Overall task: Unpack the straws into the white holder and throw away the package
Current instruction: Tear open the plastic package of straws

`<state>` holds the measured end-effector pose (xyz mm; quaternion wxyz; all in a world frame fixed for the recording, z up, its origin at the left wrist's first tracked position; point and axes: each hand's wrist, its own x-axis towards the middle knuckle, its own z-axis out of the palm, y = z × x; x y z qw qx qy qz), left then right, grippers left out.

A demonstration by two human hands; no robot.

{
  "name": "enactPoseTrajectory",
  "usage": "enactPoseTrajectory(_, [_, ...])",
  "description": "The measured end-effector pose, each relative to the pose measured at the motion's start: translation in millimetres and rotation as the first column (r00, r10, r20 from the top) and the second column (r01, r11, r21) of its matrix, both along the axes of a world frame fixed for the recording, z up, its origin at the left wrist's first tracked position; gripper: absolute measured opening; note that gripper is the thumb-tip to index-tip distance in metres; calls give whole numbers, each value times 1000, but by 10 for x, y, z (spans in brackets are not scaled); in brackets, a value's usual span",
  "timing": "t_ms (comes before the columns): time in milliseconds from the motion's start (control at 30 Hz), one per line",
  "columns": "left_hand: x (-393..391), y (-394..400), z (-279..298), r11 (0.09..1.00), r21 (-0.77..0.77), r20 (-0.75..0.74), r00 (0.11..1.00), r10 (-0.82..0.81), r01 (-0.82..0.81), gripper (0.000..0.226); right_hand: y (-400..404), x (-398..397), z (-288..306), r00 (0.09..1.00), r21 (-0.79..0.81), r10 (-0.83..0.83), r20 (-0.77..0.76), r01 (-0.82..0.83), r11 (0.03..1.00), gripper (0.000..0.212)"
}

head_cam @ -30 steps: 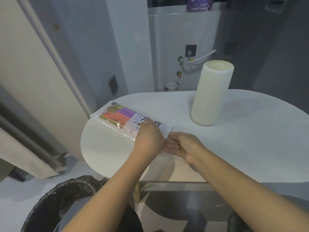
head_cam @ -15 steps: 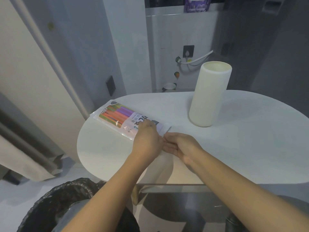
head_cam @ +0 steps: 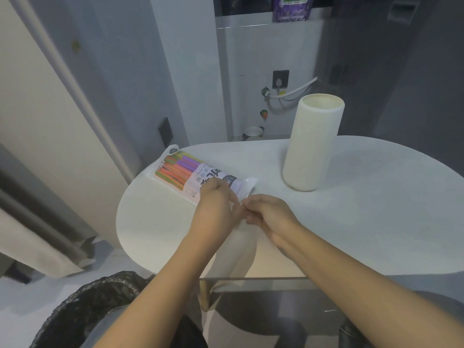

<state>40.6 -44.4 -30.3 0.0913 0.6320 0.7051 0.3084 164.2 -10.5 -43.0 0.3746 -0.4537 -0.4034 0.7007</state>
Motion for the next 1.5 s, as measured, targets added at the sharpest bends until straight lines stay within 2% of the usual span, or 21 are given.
enactPoseTrajectory(200, [-37, 8, 66, 998, 57, -5, 1000, 20, -20, 12, -20, 24, 75, 993, 221, 67, 95, -86, 971, 15])
enactPoseTrajectory(300, [-76, -8, 115, 996, 64, 86, 995, 51, -57, 24, -59, -6, 98, 988, 313, 58, 145, -102, 944, 16])
enactPoseTrajectory(433, [-101, -9, 146, 988, 93, 191, 976, 103, -123, 11, -42, -49, 124, 978, 398, 43, 204, -123, 909, 24])
enactPoseTrajectory(567, [-238, -21, 280, 960, 159, 405, 902, 149, -230, 21, -11, -31, 72, 956, 428, 57, 289, -182, 885, 27])
enactPoseTrajectory(667, [-310, -41, 327, 944, 213, 492, 863, 118, -251, 18, 43, 6, 57, 936, 426, 21, 351, -180, 887, 25])
enactPoseTrajectory(867, [-157, -25, 213, 953, 251, 397, 916, 60, -171, 11, 78, 35, 89, 928, 484, -80, 365, -115, 868, 16])
enactPoseTrajectory(933, [-133, -18, 204, 950, 262, 332, 940, 76, -170, 6, 60, 15, 92, 946, 542, -138, 292, -45, 839, 21])
enactPoseTrajectory(1033, [-70, -28, 212, 950, 286, 156, 984, 84, -127, 8, 48, 8, 120, 980, 577, -140, 141, 33, 816, 35])
enactPoseTrajectory(1100, [-29, -31, 212, 956, 272, 103, 991, 82, -107, 10, 65, 25, 129, 984, 598, -134, 120, 36, 801, 38])
enactPoseTrajectory(1133, [-14, -30, 205, 959, 264, 102, 992, 79, -104, 11, 76, 33, 122, 979, 613, -131, 157, 8, 790, 36])
enactPoseTrajectory(1200, [17, -22, 181, 959, 263, 160, 985, 62, -103, 18, 110, 47, 102, 951, 622, -140, 275, -65, 780, 29])
enactPoseTrajectory(1267, [54, -17, 162, 961, 247, 343, 939, 32, -123, 24, 133, 63, 91, 928, 606, -159, 338, -85, 791, 28])
enactPoseTrajectory(1333, [107, -7, 137, 963, 208, 515, 856, 40, -171, 19, 143, 71, 104, 931, 584, -153, 330, -75, 808, 28])
enactPoseTrajectory(1433, [213, 14, 75, 951, 223, 593, 804, 43, -216, 12, 109, 66, 113, 945, 544, -96, 311, -95, 834, 24])
enactPoseTrajectory(1500, [290, 16, 52, 948, 238, 621, 783, 21, -214, 12, 88, 71, 111, 938, 532, -80, 337, -120, 838, 28])
